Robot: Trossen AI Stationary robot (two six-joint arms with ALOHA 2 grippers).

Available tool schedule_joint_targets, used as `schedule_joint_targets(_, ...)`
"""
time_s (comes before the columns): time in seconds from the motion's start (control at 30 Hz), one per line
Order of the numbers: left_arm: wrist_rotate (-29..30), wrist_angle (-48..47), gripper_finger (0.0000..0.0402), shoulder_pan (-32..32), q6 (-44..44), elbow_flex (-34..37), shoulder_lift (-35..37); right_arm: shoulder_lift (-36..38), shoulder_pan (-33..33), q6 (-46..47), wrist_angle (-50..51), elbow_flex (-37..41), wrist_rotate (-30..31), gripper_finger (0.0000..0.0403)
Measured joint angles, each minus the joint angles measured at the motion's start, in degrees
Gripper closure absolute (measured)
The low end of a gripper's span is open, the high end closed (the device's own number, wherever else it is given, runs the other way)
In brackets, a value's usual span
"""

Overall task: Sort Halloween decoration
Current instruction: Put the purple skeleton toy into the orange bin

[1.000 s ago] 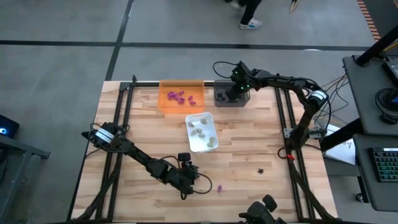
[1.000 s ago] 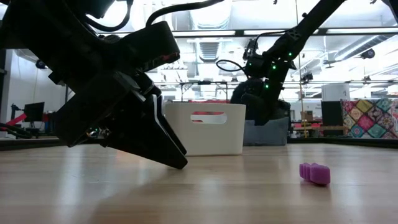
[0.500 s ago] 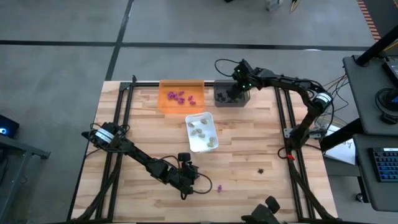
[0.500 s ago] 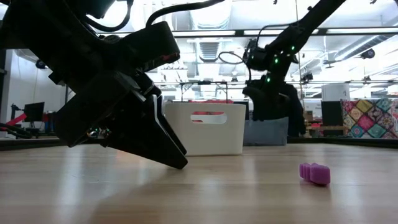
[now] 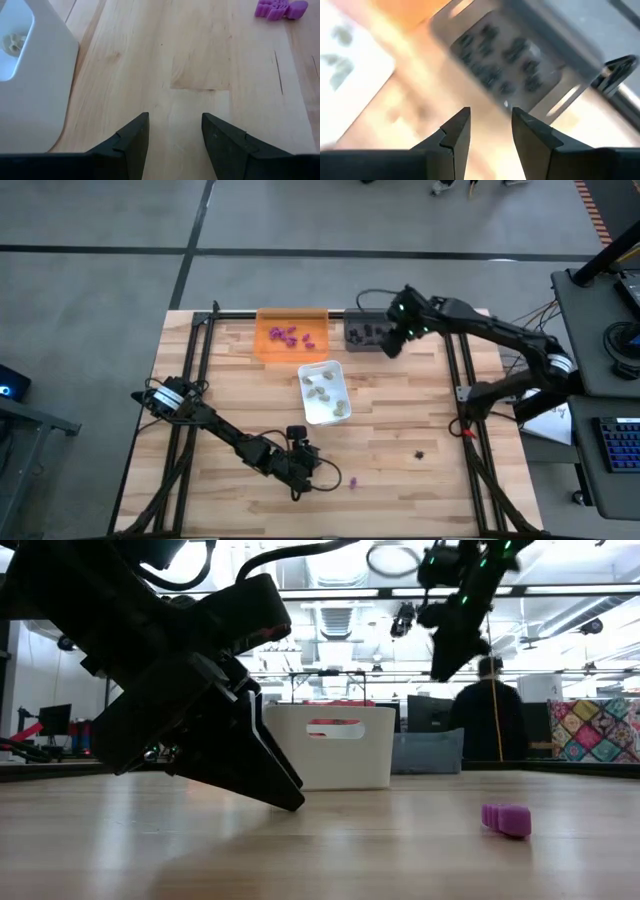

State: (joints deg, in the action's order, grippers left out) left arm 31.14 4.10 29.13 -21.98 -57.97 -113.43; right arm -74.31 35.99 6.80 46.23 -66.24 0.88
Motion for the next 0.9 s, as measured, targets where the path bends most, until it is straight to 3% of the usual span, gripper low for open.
schedule_joint_targets(0.37,0.0,0.7,0.0236,0.0,0.0,-0.5,0.0,9.0,-17.6,7.6,14.5,0.0,-0.1,0.0273)
schedule_joint_targets(0.9,-3.1,6.8,0.0236,0.0,0.3,-0.5,0.0,8.9,-42.7,22.8,14.3,2.9,0.6,0.0280)
